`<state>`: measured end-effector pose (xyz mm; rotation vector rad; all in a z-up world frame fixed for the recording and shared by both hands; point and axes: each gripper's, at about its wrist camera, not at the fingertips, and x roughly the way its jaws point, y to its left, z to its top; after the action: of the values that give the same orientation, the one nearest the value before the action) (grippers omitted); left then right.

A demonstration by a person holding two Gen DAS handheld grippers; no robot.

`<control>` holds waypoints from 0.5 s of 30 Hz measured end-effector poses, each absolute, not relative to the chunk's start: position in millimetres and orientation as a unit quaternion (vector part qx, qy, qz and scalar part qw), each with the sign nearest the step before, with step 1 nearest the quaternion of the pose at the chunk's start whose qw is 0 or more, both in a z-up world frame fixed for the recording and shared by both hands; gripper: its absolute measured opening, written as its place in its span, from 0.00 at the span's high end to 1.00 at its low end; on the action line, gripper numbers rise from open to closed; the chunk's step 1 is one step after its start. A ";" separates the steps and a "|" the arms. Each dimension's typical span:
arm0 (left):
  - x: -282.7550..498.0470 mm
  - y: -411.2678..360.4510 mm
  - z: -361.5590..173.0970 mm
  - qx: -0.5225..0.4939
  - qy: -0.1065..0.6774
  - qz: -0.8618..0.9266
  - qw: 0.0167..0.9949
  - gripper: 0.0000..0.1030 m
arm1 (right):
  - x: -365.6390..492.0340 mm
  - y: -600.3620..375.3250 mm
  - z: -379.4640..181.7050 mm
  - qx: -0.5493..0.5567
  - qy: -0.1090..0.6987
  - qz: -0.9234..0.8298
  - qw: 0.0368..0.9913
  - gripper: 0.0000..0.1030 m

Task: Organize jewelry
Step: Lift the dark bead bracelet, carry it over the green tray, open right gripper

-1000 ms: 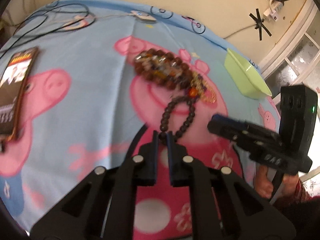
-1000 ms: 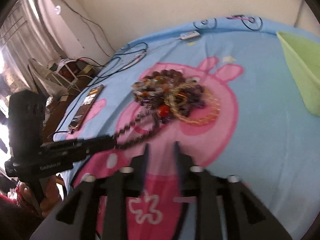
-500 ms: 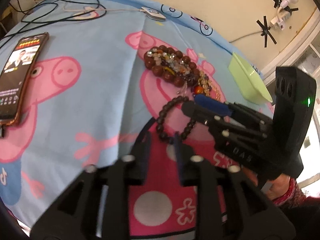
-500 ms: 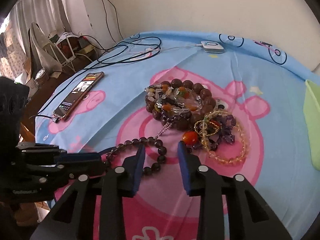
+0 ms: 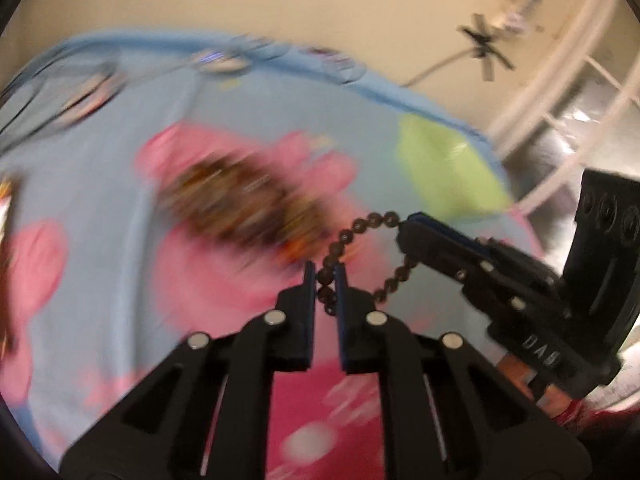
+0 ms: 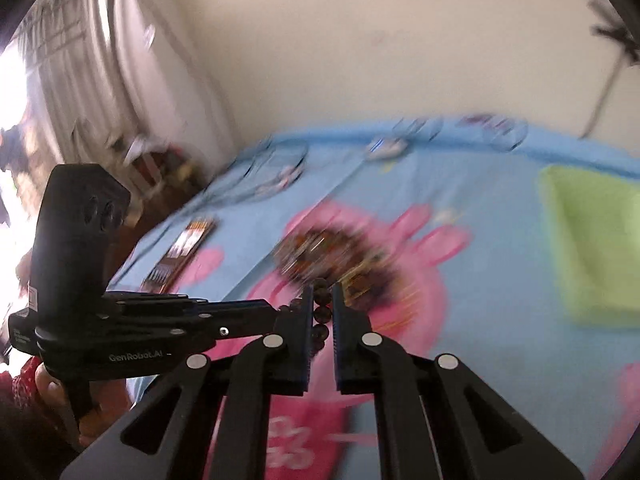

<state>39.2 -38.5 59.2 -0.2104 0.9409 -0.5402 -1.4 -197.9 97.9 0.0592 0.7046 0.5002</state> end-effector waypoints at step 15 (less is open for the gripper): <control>134.6 -250.1 60.5 0.007 0.420 -0.312 0.852 0.92 | 35.4 -383.2 97.3 0.154 0.287 0.019 0.945 0.80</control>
<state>134.6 -250.1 60.5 0.0157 0.8839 -0.6571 35.4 -383.2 97.3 0.3145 0.5840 0.0395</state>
